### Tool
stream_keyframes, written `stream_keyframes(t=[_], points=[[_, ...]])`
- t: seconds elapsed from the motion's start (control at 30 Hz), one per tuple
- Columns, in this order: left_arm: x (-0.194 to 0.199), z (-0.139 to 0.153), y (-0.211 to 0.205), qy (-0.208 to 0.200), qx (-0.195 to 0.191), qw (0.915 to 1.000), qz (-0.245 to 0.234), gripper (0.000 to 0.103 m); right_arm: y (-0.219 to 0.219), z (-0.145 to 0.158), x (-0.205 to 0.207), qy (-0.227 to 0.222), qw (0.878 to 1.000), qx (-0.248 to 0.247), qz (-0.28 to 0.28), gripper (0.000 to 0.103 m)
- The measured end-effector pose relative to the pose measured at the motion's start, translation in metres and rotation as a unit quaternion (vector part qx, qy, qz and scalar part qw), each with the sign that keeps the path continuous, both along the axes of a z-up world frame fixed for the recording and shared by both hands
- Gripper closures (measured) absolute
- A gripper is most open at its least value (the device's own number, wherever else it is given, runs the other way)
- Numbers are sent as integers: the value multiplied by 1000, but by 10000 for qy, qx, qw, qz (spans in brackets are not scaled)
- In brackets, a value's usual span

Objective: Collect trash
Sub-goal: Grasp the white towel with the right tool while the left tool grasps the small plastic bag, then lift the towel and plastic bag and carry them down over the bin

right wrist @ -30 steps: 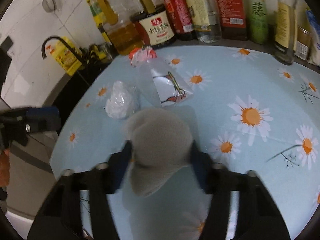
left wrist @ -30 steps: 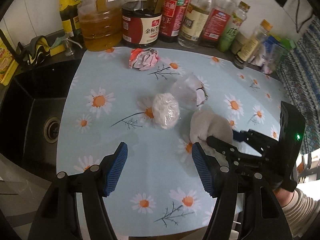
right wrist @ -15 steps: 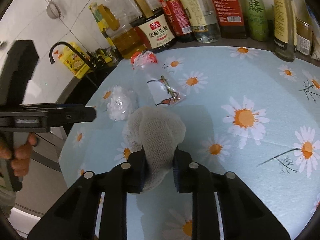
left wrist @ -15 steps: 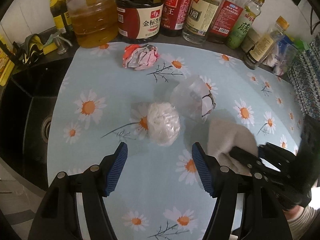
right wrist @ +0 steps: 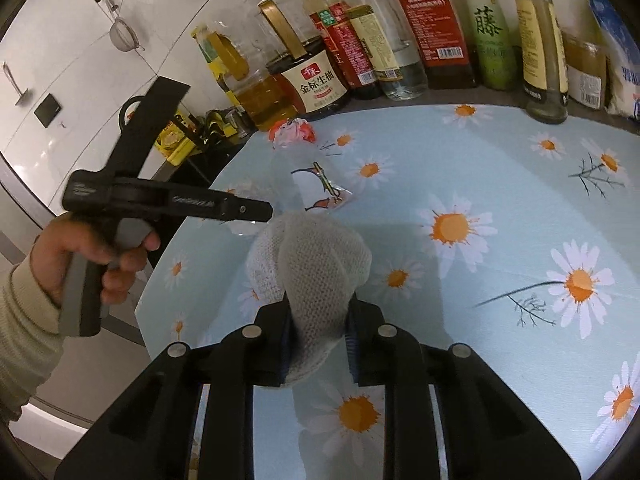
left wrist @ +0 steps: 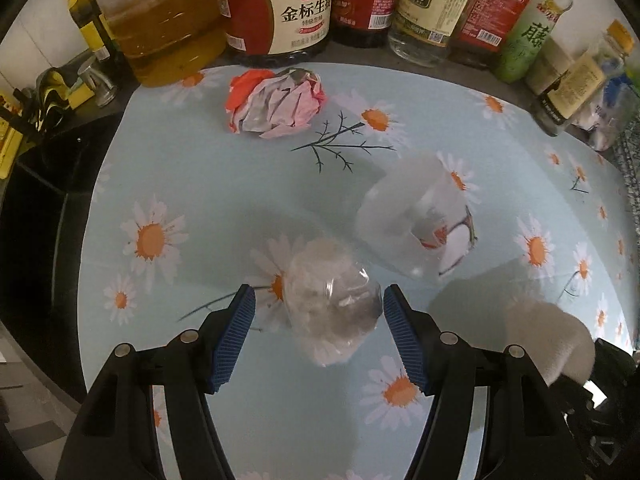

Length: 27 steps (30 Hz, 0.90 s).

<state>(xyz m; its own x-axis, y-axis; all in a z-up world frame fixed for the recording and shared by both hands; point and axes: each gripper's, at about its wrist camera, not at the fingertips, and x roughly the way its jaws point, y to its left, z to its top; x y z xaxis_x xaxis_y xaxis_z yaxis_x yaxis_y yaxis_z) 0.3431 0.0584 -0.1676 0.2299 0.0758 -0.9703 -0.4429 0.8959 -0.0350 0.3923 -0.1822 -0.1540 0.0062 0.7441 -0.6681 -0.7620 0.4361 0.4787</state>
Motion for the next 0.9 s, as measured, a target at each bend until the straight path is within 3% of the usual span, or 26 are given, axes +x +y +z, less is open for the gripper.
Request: stream_keyframes(t=[0.13, 0.23, 0.9], points=[[5, -5, 1, 51, -35, 10000, -10, 41, -3, -2, 2, 96, 9999, 84, 36, 80], [5, -6, 3, 84, 29, 9999, 50, 54, -6, -1, 3, 124, 9998, 169, 33, 80], [-34, 25, -19, -365, 82, 9987, -338, 55, -15, 0, -20, 161, 9997, 154, -140, 80]])
